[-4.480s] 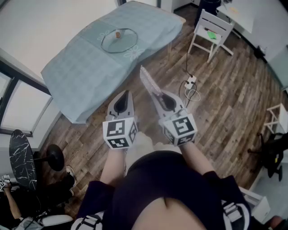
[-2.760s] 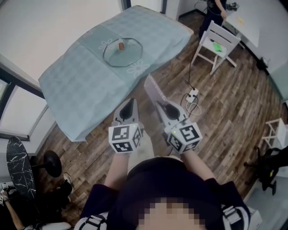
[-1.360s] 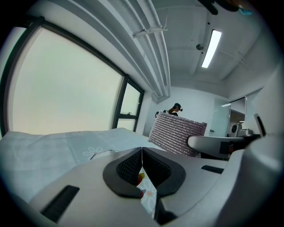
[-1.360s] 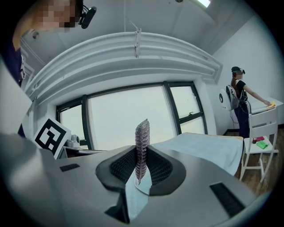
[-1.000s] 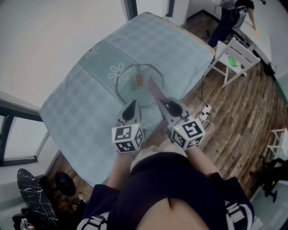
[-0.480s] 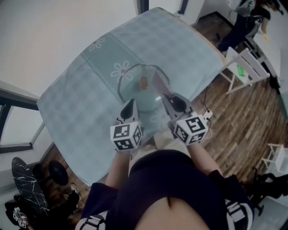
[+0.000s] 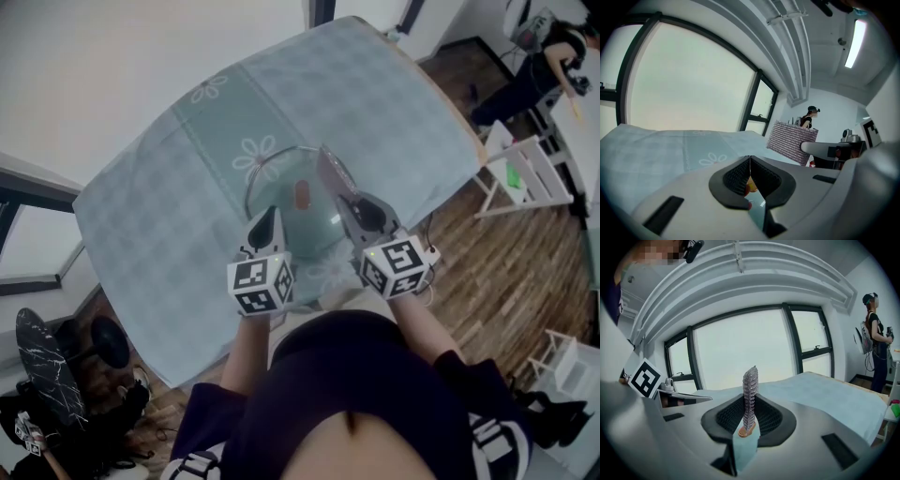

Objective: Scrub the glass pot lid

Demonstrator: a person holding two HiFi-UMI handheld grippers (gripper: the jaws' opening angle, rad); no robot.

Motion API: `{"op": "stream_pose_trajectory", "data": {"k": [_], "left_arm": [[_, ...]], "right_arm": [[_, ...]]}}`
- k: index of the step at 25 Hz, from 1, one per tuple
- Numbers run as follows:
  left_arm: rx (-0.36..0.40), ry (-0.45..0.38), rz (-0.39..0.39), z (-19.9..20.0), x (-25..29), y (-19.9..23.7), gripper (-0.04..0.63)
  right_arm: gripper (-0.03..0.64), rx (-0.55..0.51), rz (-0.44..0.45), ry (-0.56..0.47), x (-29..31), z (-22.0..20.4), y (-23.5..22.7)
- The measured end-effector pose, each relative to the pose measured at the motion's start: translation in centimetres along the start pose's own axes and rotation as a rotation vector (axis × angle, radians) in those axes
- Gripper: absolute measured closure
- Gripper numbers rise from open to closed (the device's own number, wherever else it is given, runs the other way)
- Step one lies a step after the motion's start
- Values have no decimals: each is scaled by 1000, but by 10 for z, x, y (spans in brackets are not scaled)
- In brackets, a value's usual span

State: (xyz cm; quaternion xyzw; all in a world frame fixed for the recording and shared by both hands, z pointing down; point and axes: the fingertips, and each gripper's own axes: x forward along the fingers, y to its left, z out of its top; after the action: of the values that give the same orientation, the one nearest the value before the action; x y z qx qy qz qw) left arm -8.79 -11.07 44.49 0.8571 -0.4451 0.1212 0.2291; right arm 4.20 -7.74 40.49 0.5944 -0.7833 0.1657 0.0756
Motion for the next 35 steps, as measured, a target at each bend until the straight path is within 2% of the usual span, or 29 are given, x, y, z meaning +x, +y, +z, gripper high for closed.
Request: {"op": "stream_pose_trajectory", "data": {"k": [12, 24, 32, 35], "left_arm": [[-42, 55, 80, -11, 40, 10, 593], [-86, 99, 143, -26, 64, 28, 594], [-117, 110, 170, -32, 67, 36, 593], [-125, 111, 175, -33, 68, 38, 594]], "right_arm": [[543, -117, 48, 122, 59, -17, -45], [543, -366, 111, 278, 110, -53, -71], [543, -577, 145, 372, 135, -77, -78], [543, -622, 159, 405, 138, -86, -78]]}}
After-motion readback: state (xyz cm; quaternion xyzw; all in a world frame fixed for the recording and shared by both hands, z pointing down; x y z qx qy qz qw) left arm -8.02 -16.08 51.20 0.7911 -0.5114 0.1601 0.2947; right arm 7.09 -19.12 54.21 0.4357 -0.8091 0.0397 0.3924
